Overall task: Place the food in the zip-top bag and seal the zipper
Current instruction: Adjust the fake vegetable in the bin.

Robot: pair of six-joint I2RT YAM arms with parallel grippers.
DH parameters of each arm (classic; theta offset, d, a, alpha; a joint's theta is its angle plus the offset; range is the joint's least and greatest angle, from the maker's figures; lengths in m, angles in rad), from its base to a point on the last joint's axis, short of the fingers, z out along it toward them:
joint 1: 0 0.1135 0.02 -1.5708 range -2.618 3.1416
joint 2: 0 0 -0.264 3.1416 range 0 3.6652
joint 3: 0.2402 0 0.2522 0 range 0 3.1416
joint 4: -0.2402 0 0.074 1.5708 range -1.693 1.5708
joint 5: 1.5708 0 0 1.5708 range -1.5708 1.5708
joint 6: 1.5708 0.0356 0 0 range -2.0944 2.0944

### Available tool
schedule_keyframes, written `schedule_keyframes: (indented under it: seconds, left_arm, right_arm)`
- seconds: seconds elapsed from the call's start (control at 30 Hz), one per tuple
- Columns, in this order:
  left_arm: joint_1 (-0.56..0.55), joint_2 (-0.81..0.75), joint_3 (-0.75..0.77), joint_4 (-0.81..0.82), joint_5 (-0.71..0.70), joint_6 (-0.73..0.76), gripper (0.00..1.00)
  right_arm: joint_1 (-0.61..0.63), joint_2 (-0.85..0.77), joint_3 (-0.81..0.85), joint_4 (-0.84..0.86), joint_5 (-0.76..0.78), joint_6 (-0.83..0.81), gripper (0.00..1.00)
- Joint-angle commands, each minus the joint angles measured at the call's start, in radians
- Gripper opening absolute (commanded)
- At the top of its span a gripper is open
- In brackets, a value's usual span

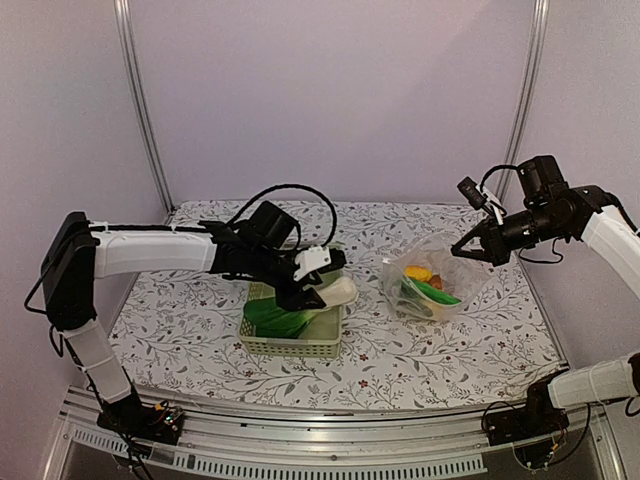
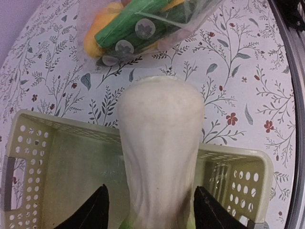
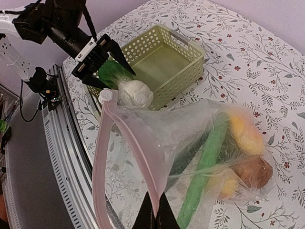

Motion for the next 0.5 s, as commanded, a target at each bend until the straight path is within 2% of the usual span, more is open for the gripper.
schedule_keyframes:
  seconds: [0.0, 0.1, 0.27, 0.37, 0.47]
  left_arm:
    - [-0.028, -0.018, 0.007, 0.09, -0.111, -0.079, 0.63]
    - [-0.044, -0.055, 0.018, 0.11, -0.23, -0.201, 0.68]
    - [-0.095, -0.127, 0.049, 0.03, -0.452, -0.516, 0.68]
    - [-0.123, -0.199, 0.002, 0.007, -0.583, -0.847, 0.67]
    - [-0.148, -0.273, -0.079, 0.027, -0.628, -1.178, 0.64]
  right_arm:
    - [0.001, 0.007, 0.028, -0.012, 0.006, -0.008, 0.0]
    - [0.002, 0.005, 0.026, -0.012, 0.004, -0.008, 0.0]
    - [0.002, 0.007, 0.024, -0.01, 0.002, -0.008, 0.0]
    - [0.001, 0.01, 0.022, -0.006, -0.004, -0.01, 0.0]
    - [0.002, 0.018, 0.029, -0.003, -0.014, -0.008, 0.0]
